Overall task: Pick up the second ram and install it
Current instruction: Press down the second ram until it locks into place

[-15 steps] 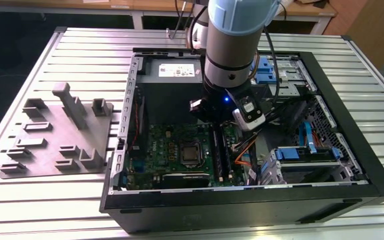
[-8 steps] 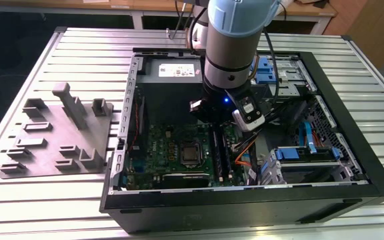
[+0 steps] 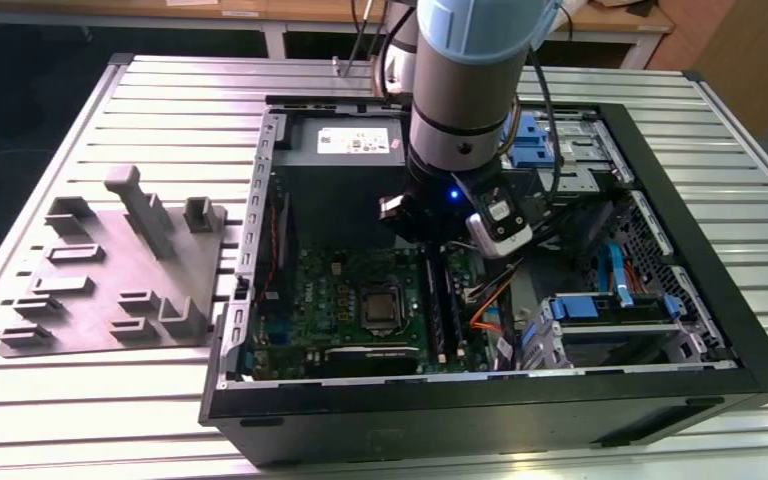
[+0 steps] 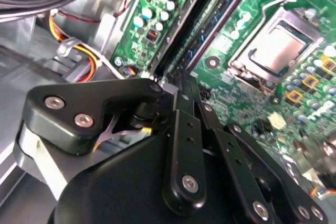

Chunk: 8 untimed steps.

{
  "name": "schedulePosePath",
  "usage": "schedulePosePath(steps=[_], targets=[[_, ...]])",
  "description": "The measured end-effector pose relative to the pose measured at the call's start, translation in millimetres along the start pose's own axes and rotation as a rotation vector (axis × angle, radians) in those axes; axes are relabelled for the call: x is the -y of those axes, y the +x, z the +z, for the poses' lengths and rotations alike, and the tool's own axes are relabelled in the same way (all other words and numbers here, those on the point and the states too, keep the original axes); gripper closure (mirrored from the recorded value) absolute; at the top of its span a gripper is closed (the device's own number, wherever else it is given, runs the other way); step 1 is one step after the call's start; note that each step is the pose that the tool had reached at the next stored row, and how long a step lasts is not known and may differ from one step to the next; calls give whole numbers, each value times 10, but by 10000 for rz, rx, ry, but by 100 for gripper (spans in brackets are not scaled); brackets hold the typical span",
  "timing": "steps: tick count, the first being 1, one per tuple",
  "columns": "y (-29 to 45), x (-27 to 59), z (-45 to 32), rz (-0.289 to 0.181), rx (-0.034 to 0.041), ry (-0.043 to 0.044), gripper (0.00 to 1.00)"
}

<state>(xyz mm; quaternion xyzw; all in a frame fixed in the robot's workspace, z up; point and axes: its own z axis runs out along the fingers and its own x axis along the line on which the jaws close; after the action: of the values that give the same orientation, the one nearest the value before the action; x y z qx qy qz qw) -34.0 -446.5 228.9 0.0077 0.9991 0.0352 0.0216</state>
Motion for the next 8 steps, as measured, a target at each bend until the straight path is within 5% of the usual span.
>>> schedulePosePath(steps=[8], targets=[[-3,26,-55,-2,-1,16,90]])
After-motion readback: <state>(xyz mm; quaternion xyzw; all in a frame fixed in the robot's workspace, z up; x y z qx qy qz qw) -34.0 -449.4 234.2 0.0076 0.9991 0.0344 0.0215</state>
